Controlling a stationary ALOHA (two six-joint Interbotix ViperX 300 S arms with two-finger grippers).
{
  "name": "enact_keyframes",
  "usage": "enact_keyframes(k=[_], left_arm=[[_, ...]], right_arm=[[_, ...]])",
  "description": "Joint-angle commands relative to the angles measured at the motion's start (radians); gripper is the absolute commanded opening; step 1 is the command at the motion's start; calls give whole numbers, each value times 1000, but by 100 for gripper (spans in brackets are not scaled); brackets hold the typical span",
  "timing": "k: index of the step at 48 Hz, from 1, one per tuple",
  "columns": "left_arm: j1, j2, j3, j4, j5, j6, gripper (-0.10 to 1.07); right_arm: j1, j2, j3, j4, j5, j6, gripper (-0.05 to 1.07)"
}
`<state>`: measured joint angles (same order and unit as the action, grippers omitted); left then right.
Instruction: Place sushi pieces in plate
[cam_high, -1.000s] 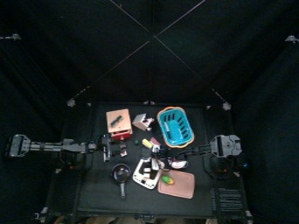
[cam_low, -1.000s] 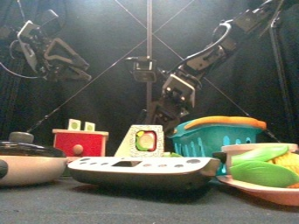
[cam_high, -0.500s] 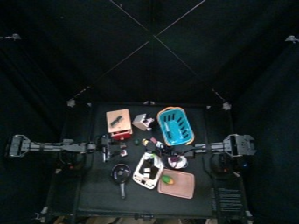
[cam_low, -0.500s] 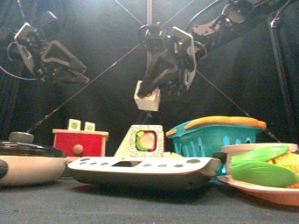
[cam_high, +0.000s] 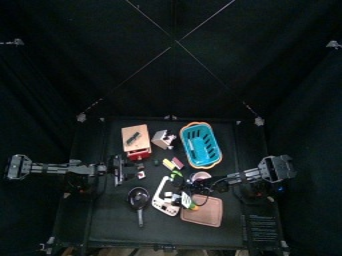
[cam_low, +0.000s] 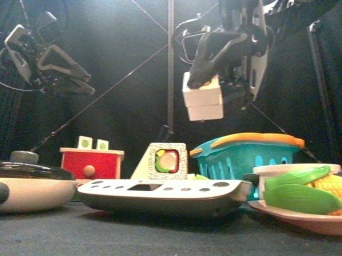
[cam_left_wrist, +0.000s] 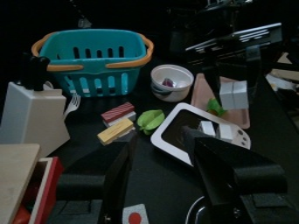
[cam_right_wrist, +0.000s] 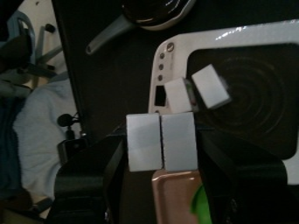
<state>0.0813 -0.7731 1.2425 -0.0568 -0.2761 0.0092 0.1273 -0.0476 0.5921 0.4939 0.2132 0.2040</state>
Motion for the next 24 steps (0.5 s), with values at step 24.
enact_keyframes(k=[24], left_arm=[[0,0,-18,2,-2,0,84]], right_arm=[[150,-94,26,-370,233,657,64]])
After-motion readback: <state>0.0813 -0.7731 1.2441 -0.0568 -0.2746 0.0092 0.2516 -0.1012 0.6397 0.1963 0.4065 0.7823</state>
